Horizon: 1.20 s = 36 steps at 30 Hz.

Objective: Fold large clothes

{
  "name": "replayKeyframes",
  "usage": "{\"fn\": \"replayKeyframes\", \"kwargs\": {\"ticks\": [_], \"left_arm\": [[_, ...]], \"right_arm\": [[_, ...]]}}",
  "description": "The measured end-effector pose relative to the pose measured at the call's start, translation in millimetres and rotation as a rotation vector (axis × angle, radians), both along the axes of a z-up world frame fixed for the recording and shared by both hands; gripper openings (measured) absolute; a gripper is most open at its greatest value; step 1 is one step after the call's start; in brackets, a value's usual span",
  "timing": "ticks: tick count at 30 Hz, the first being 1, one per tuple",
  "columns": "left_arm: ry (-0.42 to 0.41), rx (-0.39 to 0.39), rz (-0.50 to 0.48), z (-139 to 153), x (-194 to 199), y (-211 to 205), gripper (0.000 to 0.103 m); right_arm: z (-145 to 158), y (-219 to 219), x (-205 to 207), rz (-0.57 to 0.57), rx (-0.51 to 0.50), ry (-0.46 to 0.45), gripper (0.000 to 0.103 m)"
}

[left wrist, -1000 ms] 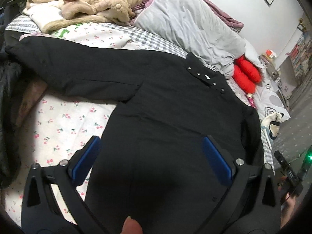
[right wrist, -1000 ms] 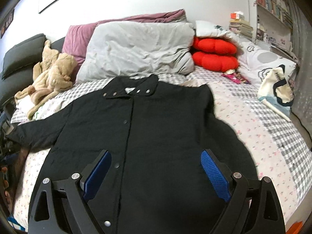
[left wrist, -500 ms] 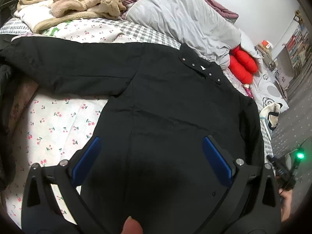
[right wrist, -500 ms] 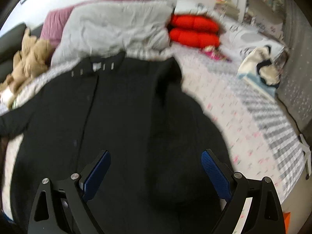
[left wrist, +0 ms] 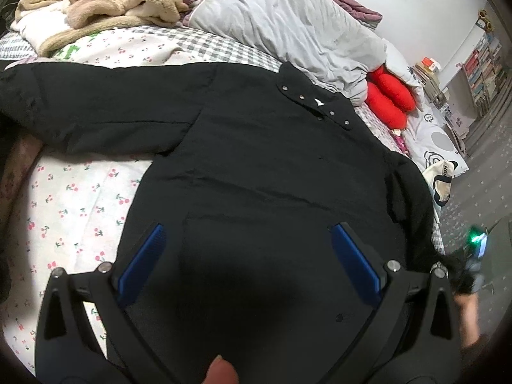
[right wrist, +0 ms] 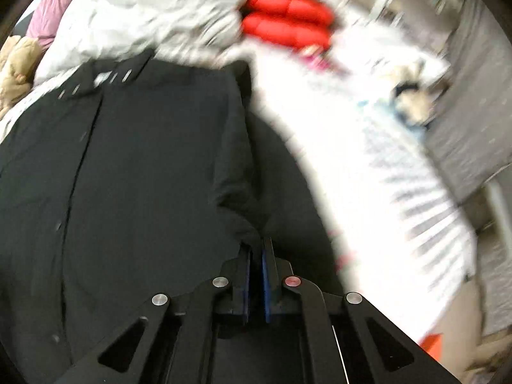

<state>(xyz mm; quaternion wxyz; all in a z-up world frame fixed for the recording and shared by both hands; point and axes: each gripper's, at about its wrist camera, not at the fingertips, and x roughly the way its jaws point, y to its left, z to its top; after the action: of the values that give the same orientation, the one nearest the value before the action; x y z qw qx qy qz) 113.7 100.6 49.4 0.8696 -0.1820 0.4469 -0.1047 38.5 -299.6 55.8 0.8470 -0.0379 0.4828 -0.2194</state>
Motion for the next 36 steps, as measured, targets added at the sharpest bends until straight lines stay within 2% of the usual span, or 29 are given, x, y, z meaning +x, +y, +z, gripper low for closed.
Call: {"fn": "replayKeyframes", "kwargs": {"ticks": [5, 10, 15, 21, 31, 36], "left_arm": [[-0.011, 0.013, -0.015, 3.0, 3.6, -12.3, 0.103], [-0.013, 0.006, -0.013, 2.7, 7.8, -17.3, 0.103], [-0.012, 0.003, -0.007, 2.6, 9.4, -18.6, 0.103], [-0.019, 0.016, -0.01, 4.2, 12.3, -22.1, 0.103], [-0.013, 0.023, -0.013, 2.6, 15.4, -28.4, 0.103], [-0.004, 0.022, -0.008, -0.3, 17.8, -29.8, 0.103]], "right_arm": [[78.3, -44.4, 1.2, -0.111, -0.177, -0.08, 0.005], [115.8, -69.7, 10.4, -0.184, -0.306, -0.087, 0.005], [120.8, -77.5, 27.0, -0.209, -0.394, -0.064, 0.005], [122.4, -87.1, 44.7, -0.247, -0.449, -0.04, 0.005], [130.9, -89.9, 57.2, -0.274, -0.458, -0.053, 0.005], [139.8, -88.0, 62.8, -0.264, -0.495, -0.057, 0.005]]}}
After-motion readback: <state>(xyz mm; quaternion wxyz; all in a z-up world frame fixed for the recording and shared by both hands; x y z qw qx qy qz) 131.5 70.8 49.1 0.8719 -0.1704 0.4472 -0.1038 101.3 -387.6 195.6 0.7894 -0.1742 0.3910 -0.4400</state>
